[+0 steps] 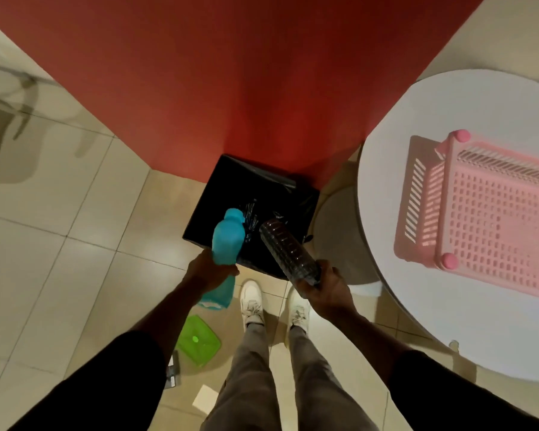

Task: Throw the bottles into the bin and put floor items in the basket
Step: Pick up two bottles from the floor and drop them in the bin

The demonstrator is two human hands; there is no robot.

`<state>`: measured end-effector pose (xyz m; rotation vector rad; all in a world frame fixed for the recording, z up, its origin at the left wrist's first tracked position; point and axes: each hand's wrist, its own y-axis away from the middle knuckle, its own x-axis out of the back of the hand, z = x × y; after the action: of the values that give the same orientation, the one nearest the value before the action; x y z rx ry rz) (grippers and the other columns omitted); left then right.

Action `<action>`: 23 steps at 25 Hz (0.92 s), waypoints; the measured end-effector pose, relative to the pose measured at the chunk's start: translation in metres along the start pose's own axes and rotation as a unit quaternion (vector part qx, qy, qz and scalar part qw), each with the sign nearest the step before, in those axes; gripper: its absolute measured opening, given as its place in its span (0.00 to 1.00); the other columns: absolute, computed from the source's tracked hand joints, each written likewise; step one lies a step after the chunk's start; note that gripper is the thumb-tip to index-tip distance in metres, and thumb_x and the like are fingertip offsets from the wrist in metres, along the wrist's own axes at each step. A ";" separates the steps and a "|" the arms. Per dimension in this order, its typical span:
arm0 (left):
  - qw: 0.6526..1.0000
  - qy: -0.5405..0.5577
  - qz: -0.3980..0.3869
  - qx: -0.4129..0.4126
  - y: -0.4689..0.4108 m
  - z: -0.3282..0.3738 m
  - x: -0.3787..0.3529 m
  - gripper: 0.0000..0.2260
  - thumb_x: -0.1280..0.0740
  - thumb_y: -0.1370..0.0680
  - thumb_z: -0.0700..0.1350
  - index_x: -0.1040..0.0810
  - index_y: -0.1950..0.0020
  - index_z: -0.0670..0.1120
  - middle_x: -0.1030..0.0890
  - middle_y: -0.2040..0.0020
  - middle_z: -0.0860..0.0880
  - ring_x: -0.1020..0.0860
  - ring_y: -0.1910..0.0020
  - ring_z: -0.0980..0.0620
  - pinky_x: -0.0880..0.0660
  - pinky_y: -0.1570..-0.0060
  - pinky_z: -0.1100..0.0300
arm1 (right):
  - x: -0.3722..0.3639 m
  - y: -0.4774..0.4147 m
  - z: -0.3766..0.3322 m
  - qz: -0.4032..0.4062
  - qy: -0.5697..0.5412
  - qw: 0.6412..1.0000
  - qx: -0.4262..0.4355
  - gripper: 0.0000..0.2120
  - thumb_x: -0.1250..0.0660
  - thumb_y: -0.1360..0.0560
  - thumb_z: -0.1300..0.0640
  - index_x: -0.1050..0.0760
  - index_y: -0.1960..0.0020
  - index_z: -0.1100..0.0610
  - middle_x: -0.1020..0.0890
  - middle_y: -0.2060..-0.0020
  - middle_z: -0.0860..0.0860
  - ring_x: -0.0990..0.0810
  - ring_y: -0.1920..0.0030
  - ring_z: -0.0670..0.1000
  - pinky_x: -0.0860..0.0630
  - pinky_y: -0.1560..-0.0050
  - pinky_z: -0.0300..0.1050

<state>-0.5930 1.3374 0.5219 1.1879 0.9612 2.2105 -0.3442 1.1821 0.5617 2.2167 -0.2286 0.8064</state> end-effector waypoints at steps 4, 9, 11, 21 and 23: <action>0.999 -0.015 0.040 -0.015 -0.032 0.005 -0.014 0.35 0.19 0.30 0.59 0.25 0.29 0.44 0.16 0.39 0.44 0.18 0.44 0.42 0.19 0.46 0.50 | -0.025 -0.057 -0.010 -0.014 -0.016 0.999 -0.038 0.29 0.28 0.25 0.39 0.29 0.32 0.54 0.22 0.40 0.55 0.21 0.45 0.55 0.26 0.47 0.45; 0.997 -0.029 0.067 0.002 -0.073 0.012 -0.033 0.36 0.20 0.31 0.63 0.23 0.30 0.44 0.16 0.41 0.44 0.18 0.46 0.44 0.24 0.54 0.54 | -0.044 -0.119 -0.018 -0.001 0.017 0.999 -0.036 0.35 0.26 0.27 0.40 0.33 0.30 0.60 0.21 0.42 0.59 0.21 0.42 0.60 0.20 0.43 0.54; 0.996 -0.022 0.086 0.011 -0.094 0.013 -0.035 0.36 0.20 0.31 0.64 0.22 0.32 0.44 0.15 0.42 0.44 0.17 0.45 0.43 0.24 0.56 0.55 | -0.051 -0.144 -0.017 -0.004 0.019 0.999 -0.047 0.35 0.26 0.27 0.40 0.33 0.30 0.59 0.22 0.41 0.59 0.20 0.42 0.61 0.20 0.42 0.58; 0.996 0.010 0.087 -0.014 -0.163 0.030 -0.057 0.46 0.24 0.29 0.70 0.33 0.25 0.39 0.23 0.32 0.39 0.22 0.34 0.38 0.22 0.35 0.41 | -0.091 -0.192 0.004 -0.002 0.059 0.998 -0.014 0.38 0.25 0.28 0.40 0.34 0.27 0.59 0.23 0.35 0.59 0.22 0.36 0.61 0.22 0.45 0.51; 0.992 -0.061 0.101 -0.048 -0.146 0.023 -0.063 0.47 0.23 0.30 0.67 0.34 0.22 0.40 0.27 0.27 0.39 0.28 0.28 0.37 0.27 0.30 0.40 | -0.089 -0.179 0.012 -0.013 0.079 0.997 -0.002 0.39 0.25 0.28 0.39 0.34 0.26 0.59 0.24 0.34 0.59 0.22 0.35 0.61 0.21 0.43 0.52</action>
<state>-0.5318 1.3997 0.3873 1.4103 0.7044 2.2783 -0.3379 1.2915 0.3945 2.1365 -0.1233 0.9596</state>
